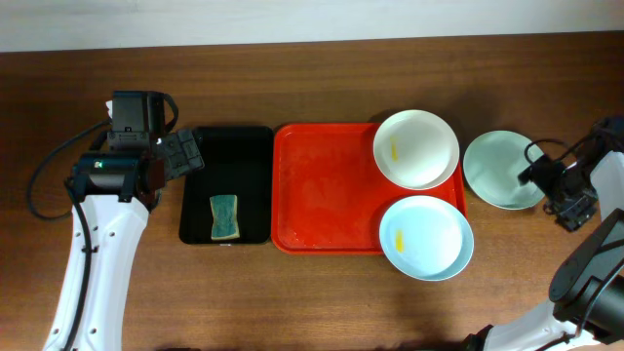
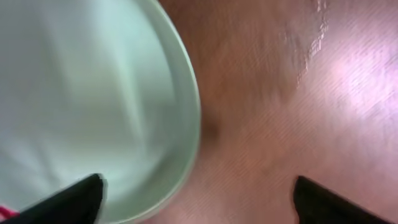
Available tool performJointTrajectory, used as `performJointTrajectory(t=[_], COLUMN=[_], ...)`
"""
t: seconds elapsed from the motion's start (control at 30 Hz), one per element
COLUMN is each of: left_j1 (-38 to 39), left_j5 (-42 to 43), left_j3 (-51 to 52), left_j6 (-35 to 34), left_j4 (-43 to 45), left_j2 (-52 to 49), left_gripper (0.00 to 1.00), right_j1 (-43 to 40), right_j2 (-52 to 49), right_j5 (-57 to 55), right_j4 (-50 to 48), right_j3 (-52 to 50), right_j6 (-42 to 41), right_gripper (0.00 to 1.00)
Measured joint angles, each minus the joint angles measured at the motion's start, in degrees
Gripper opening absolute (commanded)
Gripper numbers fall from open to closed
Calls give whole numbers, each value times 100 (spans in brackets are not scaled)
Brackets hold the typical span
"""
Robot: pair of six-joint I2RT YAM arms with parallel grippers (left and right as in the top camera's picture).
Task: Clean dirty plates on tray and stack at the side
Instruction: 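Release the plate and move the right gripper to the lower white plate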
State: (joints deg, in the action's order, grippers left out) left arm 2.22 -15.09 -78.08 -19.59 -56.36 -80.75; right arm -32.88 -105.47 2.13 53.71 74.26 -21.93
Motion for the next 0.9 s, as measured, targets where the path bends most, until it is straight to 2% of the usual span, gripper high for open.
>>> performJointTrajectory(t=[0.13,0.17,0.2,0.23,0.27,0.4,0.53,0.63,0.87,0.9], left_j1=[0,0,0,0,0,0,0,0,0,0], left_j5=[0,0,0,0,0,0,0,0,0,0], left_j3=[0,0,0,0,0,0,0,0,0,0], left_j6=[0,0,0,0,0,0,0,0,0,-2], left_j4=[-2,-2,0,-2,-2,-2,-4,-2,-2,-2], left_j2=[0,0,0,0,0,0,0,0,0,0], left_gripper=[99,99,99,99,99,99,99,99,99,99], right_j1=[0,7,11,15,26,103,363,804,1722,1851], right_j2=[42,118,227,393,553,968,977,975,973,973], right_j5=[0,0,4,26,72,240,284,177,17,-2], right_j4=[542,645,745,881,1054,1864,2465,2494,2218,2164], right_j3=[258,352,409,450,479,555,476,63,-758,-833], right_j6=[68,74,76,68,107,96,223,393,240,199], right_gripper=[81,75,59,38,33,32,46,52,53,62])
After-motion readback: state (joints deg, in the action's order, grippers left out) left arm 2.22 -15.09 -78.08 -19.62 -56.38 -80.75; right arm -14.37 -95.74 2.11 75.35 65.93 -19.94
